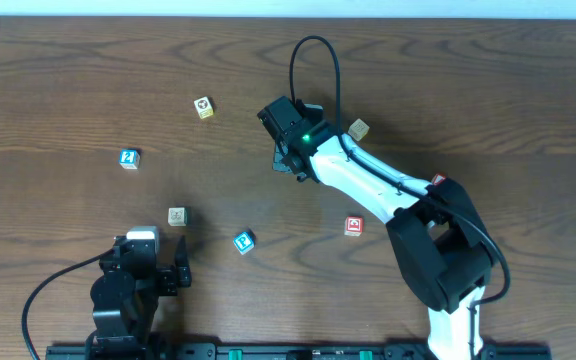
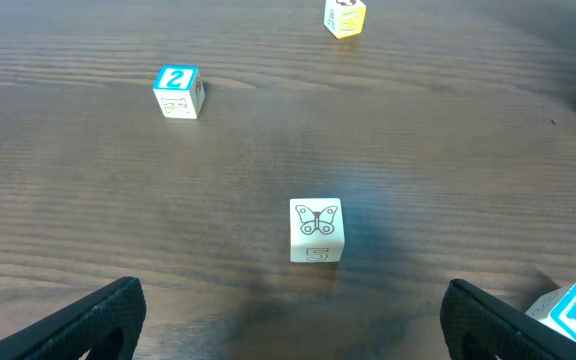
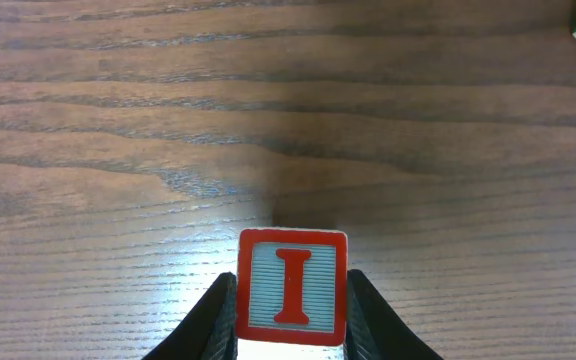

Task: Spell out Ai2
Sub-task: 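Carry the 'I' block toward table center and lower it, then release the 'I' block and move right gripper to red 'A' block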

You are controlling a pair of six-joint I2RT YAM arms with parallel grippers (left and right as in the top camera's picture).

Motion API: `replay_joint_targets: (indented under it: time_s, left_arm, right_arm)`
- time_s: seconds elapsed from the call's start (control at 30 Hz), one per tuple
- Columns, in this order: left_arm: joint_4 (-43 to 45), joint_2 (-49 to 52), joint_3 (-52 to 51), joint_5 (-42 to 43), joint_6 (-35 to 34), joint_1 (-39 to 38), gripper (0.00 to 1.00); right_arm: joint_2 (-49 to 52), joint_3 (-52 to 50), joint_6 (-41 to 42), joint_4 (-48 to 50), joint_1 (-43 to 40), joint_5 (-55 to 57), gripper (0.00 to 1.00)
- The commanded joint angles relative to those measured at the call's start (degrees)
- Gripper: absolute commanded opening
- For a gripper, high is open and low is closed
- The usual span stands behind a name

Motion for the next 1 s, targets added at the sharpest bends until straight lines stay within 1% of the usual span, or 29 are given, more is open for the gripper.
replay_joint_targets:
  time_s: [0.0,0.4,0.73,0.77,0.9,0.93,0.97]
  left_arm:
    - [-0.1,-0.3,-0.4,0.4,-0.4,0.3,0.95]
    - [-0.1,-0.3,-0.4,0.4,-0.4,0.3,0.95]
    - [-0.1,-0.3,-0.4,0.4,-0.4,0.3,0.95]
    - [-0.1,-0.3,-0.4,0.4,-0.4,0.3,0.95]
    - [-0.1,-0.3,-0.4,0.4,-0.4,0.3,0.95]
    - [-0.1,-0.3,-0.4,0.4,-0.4,0.3,0.95]
    - [-0.1,-0.3,-0.4,0.4,-0.4,0.3,0.95]
  right_arm:
    - [1.2,-0.2,-1.0,0.2,0.5,0.8,0.01]
    - [2.7,-0.2,-2.1,2.5,0.6,0.8,0.02]
    - [3.8,-0.2,-2.1,2.9,0.6,1.8,0.06]
    - [3.8,-0.2,-2.1,2.9,0.6,1.9,0.08]
    - [3.8,-0.2,-2.1,2.8,0.6,2.0,0.31]
    - [3.8,-0.2,-2.1,2.8,0.6,2.1,0.34]
    - [3.8,-0.2,-2.1,2.7,0.6,2.1,0.35]
